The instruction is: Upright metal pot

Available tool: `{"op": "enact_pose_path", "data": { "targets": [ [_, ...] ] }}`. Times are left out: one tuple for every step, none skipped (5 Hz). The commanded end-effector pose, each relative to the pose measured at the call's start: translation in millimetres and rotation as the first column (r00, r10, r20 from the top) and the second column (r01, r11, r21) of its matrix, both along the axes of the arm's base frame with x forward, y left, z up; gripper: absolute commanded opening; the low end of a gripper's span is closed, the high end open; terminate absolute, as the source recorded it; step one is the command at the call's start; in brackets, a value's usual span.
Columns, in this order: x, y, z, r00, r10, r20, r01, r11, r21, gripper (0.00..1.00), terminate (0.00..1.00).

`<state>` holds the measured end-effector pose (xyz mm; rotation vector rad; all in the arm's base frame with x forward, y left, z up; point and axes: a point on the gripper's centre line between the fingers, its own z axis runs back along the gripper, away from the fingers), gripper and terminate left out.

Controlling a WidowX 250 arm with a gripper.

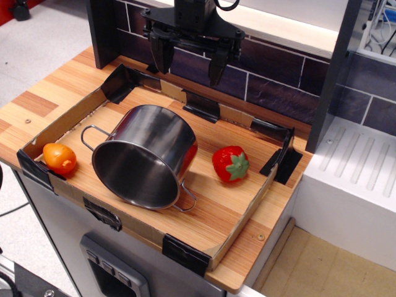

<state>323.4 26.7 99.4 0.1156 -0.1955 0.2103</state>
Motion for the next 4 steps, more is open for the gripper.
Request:
{"op": "enact_pose_path", "data": {
  "targets": [
    [0,0,0,1.000,0.000,0.000,0.000,1.000,0.000,1.00,0.00],
    [1,-8,18,0.975,-0.215,0.045,0.214,0.976,0.037,1.00,0.00],
    [-3,-17,43,0.923,-0.375,0.089,0.369,0.926,0.082,1.00,0.00],
    [-12,-26,67,0.801,-0.593,0.079,0.587,0.805,0.090,1.00,0.00]
  ]
}}
